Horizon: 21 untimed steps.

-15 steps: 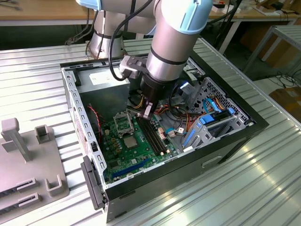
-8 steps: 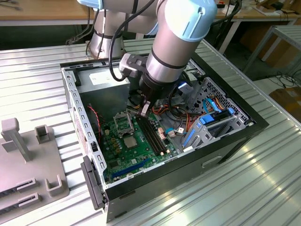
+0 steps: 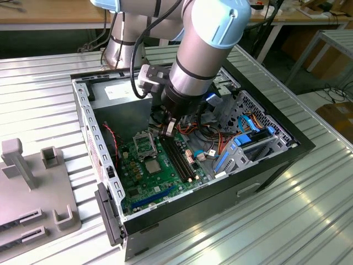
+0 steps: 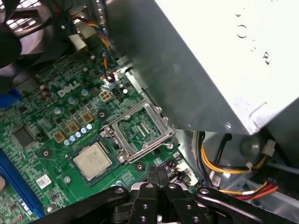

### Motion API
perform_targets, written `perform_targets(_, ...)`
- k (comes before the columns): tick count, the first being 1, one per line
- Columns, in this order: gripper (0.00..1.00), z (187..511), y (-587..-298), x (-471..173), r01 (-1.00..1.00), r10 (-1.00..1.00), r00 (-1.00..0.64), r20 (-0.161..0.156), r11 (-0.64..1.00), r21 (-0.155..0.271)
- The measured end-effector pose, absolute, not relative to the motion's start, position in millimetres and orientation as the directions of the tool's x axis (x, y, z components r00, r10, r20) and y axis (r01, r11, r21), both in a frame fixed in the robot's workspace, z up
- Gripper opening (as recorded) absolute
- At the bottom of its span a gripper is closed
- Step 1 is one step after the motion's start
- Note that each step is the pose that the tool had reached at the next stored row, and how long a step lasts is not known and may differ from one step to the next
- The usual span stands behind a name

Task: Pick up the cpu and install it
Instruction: 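Close the cpu cover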

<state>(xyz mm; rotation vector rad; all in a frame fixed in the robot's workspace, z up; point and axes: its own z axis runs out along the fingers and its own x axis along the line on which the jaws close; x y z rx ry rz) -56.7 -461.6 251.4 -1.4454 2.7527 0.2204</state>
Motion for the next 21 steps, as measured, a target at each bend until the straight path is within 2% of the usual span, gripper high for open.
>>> perform_targets(21, 0.11, 251.0, -461.4, -52.3, -0.853, -0.851, -0.519, -0.088, 0.509, 0.113)
